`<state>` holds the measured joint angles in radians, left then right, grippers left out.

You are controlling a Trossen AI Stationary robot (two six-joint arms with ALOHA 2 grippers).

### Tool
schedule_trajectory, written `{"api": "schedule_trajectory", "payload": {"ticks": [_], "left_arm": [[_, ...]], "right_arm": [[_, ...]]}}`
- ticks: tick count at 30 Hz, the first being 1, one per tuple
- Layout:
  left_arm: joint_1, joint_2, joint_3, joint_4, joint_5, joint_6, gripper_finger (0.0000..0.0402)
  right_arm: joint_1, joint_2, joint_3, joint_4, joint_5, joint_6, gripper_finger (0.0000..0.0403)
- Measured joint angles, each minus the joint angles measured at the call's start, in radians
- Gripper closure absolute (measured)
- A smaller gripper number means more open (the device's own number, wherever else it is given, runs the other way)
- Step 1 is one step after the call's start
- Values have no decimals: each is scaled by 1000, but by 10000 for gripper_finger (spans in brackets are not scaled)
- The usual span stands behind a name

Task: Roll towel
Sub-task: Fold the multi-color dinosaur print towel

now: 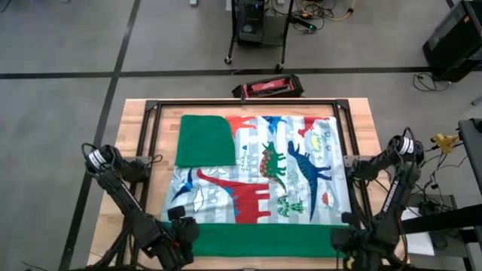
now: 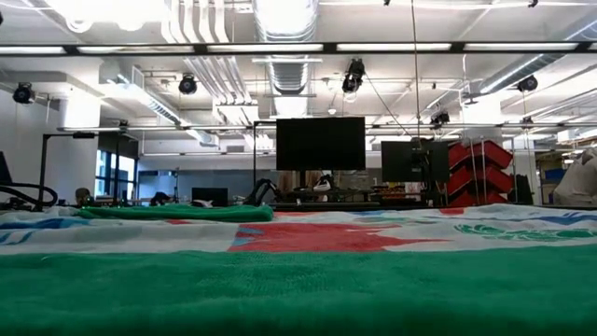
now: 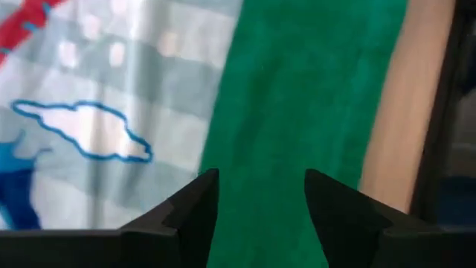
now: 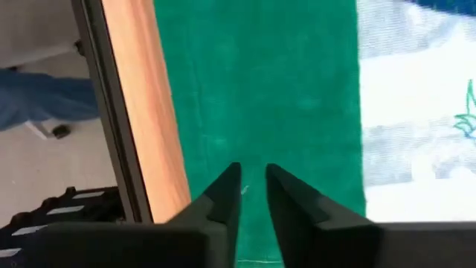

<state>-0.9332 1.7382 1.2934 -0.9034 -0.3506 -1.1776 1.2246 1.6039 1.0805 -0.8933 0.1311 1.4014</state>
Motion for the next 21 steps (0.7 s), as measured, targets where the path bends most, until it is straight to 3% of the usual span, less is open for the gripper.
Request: {"api": "schedule_trajectory", "payload": {"ticks": [9,14,21], "left_arm": [[-49,71,-9,15,134,-55,220],[-64,124,-8,31,130,-34,229],[-105,178,-6,67,152,-36,220]], "right_arm": [[7,83,-1,141,-2,-43,206],[8,163,22,139,-79,-37,174],[6,213,59,146,-79,-52,156]]}}
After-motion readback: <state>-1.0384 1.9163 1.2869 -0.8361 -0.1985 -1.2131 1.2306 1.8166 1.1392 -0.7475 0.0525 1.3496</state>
